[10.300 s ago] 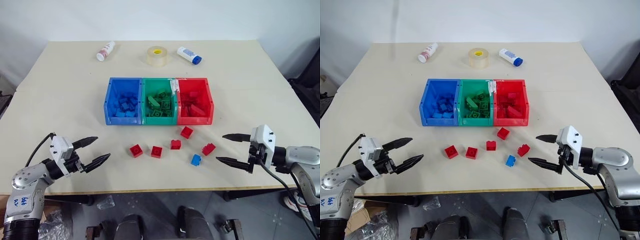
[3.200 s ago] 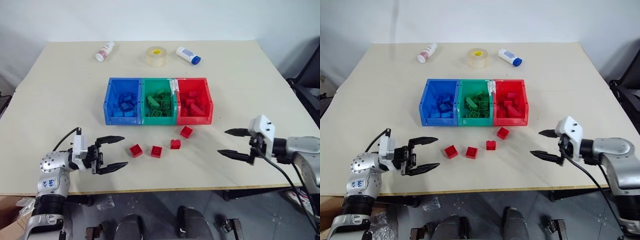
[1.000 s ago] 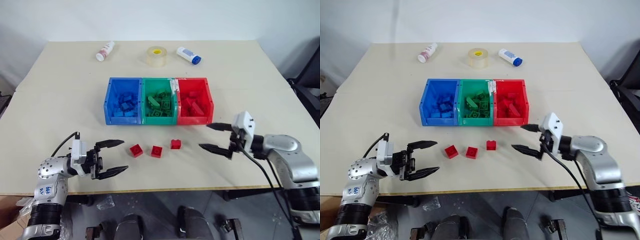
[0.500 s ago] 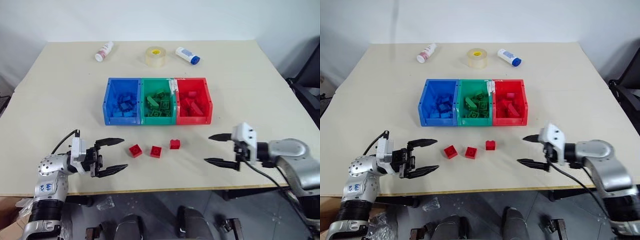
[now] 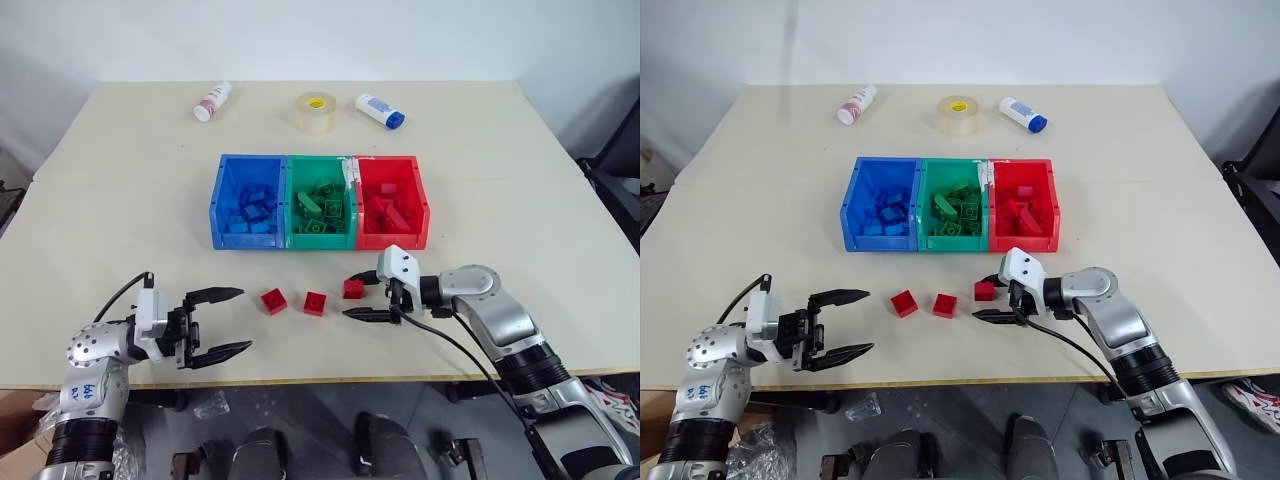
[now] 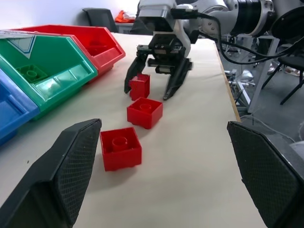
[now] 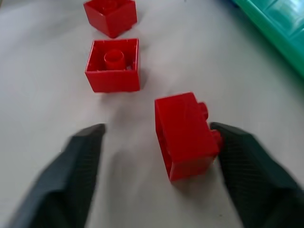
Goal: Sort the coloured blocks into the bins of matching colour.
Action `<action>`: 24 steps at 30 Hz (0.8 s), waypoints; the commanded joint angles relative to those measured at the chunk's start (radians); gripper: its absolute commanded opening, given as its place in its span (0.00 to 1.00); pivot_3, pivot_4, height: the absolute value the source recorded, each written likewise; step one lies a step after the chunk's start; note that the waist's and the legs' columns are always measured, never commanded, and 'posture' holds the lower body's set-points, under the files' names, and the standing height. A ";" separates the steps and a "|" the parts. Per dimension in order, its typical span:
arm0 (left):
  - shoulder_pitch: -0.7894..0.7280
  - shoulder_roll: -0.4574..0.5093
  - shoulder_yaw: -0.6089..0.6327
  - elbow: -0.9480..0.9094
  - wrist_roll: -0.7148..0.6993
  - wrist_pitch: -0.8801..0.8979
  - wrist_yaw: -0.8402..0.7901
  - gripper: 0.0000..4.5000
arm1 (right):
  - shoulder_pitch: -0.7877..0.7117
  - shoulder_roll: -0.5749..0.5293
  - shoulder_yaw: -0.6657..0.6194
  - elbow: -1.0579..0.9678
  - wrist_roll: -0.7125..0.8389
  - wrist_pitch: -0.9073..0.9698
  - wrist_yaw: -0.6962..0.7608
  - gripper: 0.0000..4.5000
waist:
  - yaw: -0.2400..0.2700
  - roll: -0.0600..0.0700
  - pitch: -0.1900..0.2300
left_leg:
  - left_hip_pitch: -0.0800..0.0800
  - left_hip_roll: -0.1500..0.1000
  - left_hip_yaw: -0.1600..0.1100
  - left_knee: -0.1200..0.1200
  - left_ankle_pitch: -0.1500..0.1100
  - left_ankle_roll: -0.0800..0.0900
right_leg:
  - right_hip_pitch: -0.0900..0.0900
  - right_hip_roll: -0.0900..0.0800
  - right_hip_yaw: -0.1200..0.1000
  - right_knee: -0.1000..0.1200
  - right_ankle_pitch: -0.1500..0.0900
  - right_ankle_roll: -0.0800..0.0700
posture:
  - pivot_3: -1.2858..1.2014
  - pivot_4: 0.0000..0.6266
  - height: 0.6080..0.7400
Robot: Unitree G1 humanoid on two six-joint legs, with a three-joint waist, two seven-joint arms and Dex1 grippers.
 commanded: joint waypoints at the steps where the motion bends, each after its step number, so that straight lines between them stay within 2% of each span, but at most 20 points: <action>1: 0.024 0.022 0.037 -0.036 -0.026 -0.009 0.000 1.00 | -0.014 0.010 -0.025 -0.033 0.016 -0.017 0.004 0.49 | 0.000 0.000 0.000 | 0.000 0.000 0.000 0.000 0.000 0.000 | 0.000 0.000 0.000 0.000 0.000 0.000 | 0.52 0.24 1.00; 4: 0.036 0.037 0.059 -0.019 -0.030 -0.012 -0.008 1.00 | -0.007 0.013 -0.046 -0.056 0.026 -0.013 -0.011 0.25 | 0.000 0.000 0.000 | 0.000 0.000 0.000 0.000 0.000 0.000 | 0.000 0.000 0.000 0.000 0.000 0.000 | 0.52 0.24 1.00; 5: 0.037 0.043 0.063 -0.011 -0.029 -0.015 -0.010 1.00 | -0.007 0.020 -0.061 -0.062 0.035 -0.008 -0.026 0.19 | 0.000 0.000 0.000 | 0.000 0.000 0.000 0.000 0.000 0.000 | 0.000 0.000 0.000 0.000 0.000 0.000 | 0.52 0.24 1.00; 11: 0.018 0.048 0.070 0.014 -0.021 -0.021 0.000 1.00 | -0.014 0.021 -0.170 -0.117 0.105 0.055 -0.093 0.20 | 0.002 0.000 0.000 | 0.000 0.000 0.000 0.000 0.000 0.000 | 0.000 0.000 0.000 0.000 0.000 0.000 | 0.52 0.24 1.00; 14: 0.006 0.042 0.061 0.014 -0.017 -0.020 0.005 1.00 | -0.076 0.021 -0.249 -0.071 0.107 0.054 -0.173 0.20 | 0.001 0.000 0.000 | 0.000 0.000 0.000 0.000 0.000 0.000 | 0.000 0.000 0.000 0.000 0.000 0.000 | 0.52 0.24 1.00; 17: -0.010 0.034 0.049 0.020 -0.012 -0.021 0.008 1.00 | -0.160 0.014 -0.283 0.046 0.081 0.030 -0.220 0.20 | -0.003 0.000 0.000 | 0.000 0.000 0.000 0.000 0.000 0.000 | -0.001 0.000 0.000 0.001 0.000 0.000 | 0.52 0.24 1.00; 22: -0.043 0.020 0.027 0.035 -0.005 -0.024 0.013 1.00 | -0.318 0.012 -0.283 0.333 -0.013 -0.113 -0.283 0.20 | -0.008 0.000 0.000 | 0.000 0.000 0.001 -0.001 0.000 0.000 | -0.002 0.000 0.001 0.002 0.000 -0.001 | 0.52 0.24 1.00; 23: -0.048 0.018 0.025 0.038 -0.005 -0.026 0.011 1.00 | -0.342 0.016 -0.281 0.378 -0.027 -0.134 -0.291 0.32 | -0.009 0.000 0.000 | 0.000 0.000 0.002 -0.001 0.000 0.000 | -0.002 0.000 0.001 0.002 0.000 -0.001 | 0.52 0.24 1.00; 24: -0.051 0.017 0.024 0.041 -0.005 -0.027 0.010 1.00 | -0.361 0.021 -0.278 0.413 -0.036 -0.155 -0.289 0.39 | -0.011 0.000 0.000 | 0.000 0.000 0.002 -0.001 0.000 0.000 | -0.002 0.000 0.001 0.002 0.000 -0.001 | 0.52 0.24 1.00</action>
